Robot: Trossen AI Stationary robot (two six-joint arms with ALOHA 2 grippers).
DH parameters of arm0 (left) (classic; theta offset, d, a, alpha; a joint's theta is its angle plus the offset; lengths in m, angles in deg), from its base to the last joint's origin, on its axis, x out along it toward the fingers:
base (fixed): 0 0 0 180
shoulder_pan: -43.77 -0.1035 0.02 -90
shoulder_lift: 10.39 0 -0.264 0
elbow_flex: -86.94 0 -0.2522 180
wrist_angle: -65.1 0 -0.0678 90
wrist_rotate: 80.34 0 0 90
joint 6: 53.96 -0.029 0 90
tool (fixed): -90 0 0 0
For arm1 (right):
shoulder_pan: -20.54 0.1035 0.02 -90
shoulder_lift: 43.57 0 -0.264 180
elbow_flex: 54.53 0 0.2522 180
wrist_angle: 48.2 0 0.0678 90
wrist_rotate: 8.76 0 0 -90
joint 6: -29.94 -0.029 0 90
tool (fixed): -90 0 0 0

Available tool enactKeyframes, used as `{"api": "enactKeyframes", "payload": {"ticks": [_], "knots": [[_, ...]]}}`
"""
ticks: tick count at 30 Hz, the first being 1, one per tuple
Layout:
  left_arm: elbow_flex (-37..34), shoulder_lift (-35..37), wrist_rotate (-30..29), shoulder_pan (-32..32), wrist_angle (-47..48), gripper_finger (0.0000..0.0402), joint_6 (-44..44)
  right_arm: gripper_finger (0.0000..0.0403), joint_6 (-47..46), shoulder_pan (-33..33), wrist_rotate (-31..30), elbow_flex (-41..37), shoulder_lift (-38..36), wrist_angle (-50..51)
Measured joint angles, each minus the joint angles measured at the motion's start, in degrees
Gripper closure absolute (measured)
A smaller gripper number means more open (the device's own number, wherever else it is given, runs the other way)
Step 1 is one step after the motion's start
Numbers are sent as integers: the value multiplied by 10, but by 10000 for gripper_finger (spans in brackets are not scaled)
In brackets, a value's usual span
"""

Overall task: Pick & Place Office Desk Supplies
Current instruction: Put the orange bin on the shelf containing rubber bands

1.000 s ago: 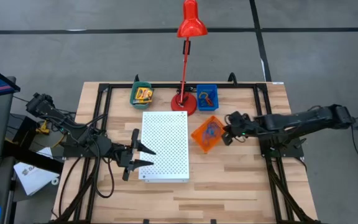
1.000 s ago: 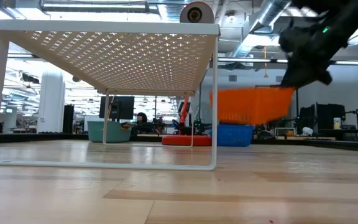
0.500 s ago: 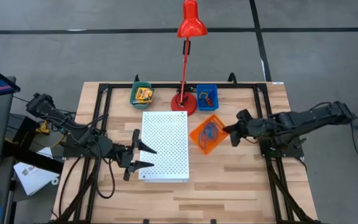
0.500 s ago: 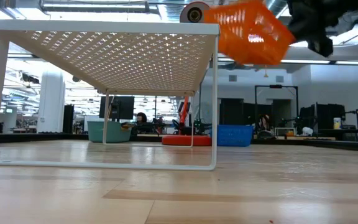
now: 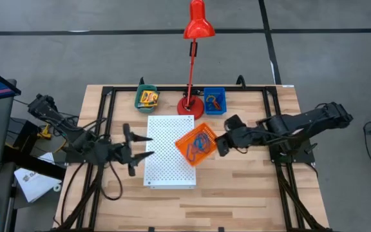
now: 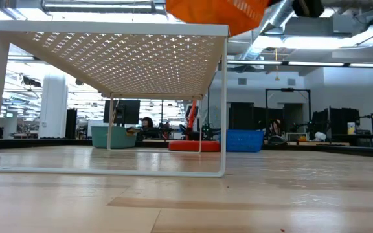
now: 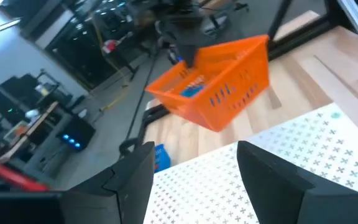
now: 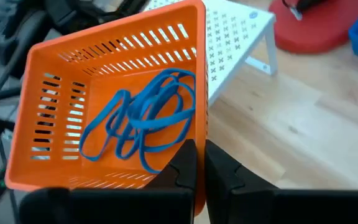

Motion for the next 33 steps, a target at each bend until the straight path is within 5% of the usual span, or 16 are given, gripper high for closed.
{"api": "enactKeyframes", "payload": {"ticks": [12,24,33], "knots": [[0,95,-68,28,129,183,154,399,-190,37,10,141,177,29],[0,147,-141,27,199,183,221,399,-463,162,-112,168,263,53],[0,153,-154,27,201,183,205,399,-492,161,-172,430,409,276]]}}
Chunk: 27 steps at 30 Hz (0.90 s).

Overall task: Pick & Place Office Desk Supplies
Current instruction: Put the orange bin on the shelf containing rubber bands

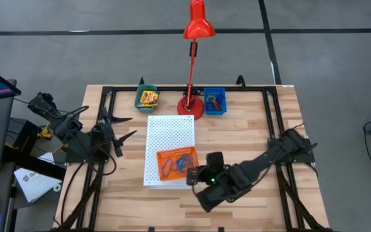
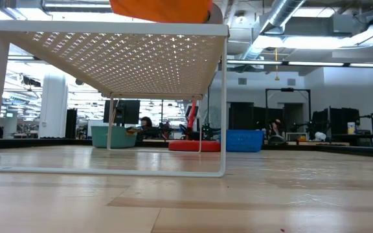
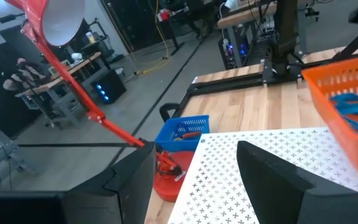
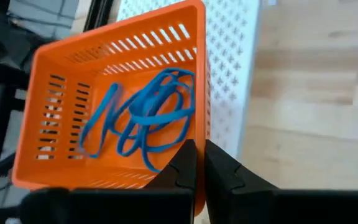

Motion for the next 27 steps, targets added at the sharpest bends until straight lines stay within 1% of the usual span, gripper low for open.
{"api": "enactKeyframes", "payload": {"ticks": [3,6,7,9,11,13,17,21,24,27], "knots": [[0,0,0,0,10,183,0,399,-6,-15,12,114,57,74],[0,1,-2,0,31,183,1,399,4,-33,37,211,108,111],[0,2,-5,0,38,183,1,399,12,-39,46,207,110,100],[0,4,-19,0,60,183,5,399,20,-50,80,172,99,50],[0,6,-35,0,80,183,24,399,22,-57,106,163,100,41],[0,14,-43,0,105,183,46,399,17,-59,116,163,101,51],[0,27,-51,0,120,183,67,399,9,-52,112,163,99,72],[0,33,-51,0,124,183,78,399,-10,-40,83,163,97,91],[0,33,-51,0,123,183,79,399,-15,-35,65,160,101,85],[0,33,-51,0,122,183,79,399,-19,-34,64,159,105,84]]}}
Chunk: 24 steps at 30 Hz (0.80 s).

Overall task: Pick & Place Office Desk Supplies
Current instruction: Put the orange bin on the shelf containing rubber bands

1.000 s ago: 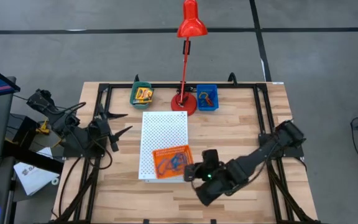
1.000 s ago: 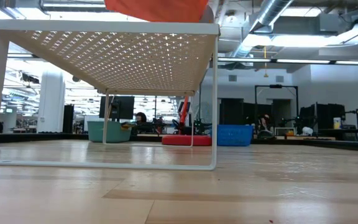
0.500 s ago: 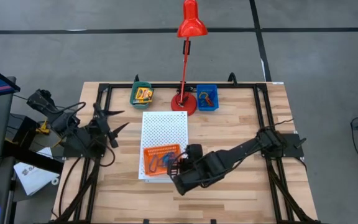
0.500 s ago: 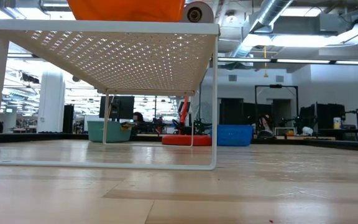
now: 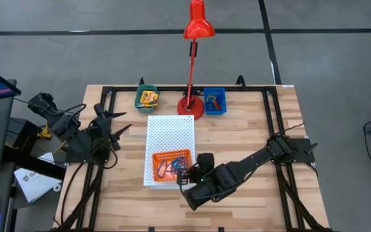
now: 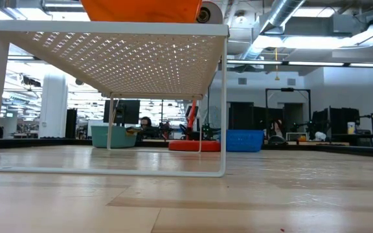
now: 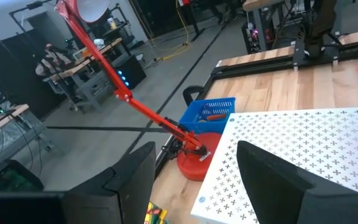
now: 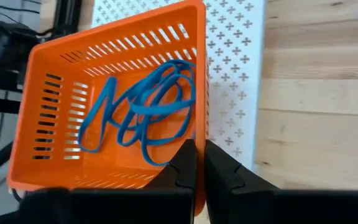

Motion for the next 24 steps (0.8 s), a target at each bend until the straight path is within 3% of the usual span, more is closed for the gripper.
{"api": "enactKeyframes", "payload": {"ticks": [13,24], "knots": [[0,0,0,0,0,183,0,399,7,-3,-13,0,10,-18],[0,0,0,0,0,183,0,351,33,-3,-13,0,10,-36]]}}
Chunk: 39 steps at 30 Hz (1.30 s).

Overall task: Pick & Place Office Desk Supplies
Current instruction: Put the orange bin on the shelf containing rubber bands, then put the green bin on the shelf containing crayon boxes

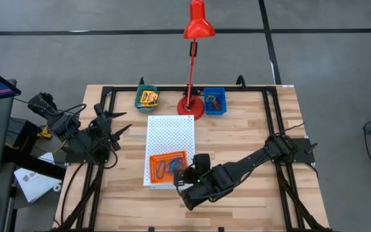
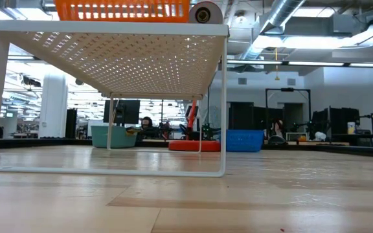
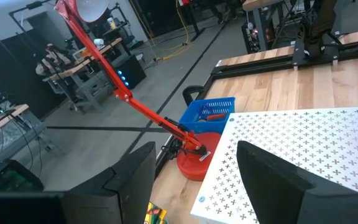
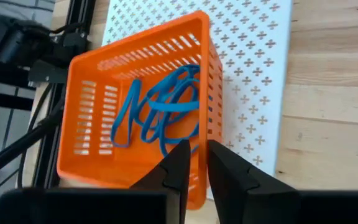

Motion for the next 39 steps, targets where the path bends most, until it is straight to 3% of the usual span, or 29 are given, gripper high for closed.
{"api": "enactKeyframes", "payload": {"ticks": [9,18,23,28,31,39], "knots": [[0,0,0,0,0,183,0,348,73,-3,-15,0,0,-62],[0,0,0,0,0,183,0,347,101,2,-36,0,0,-44],[0,0,1,0,1,183,0,347,122,11,-73,0,-6,13],[0,0,2,0,1,183,6,346,107,40,-125,0,-20,129],[0,0,4,0,0,183,35,346,164,52,-164,-8,-32,127],[0,3,-20,-2,1,183,165,346,323,61,-179,-7,-70,127]]}}
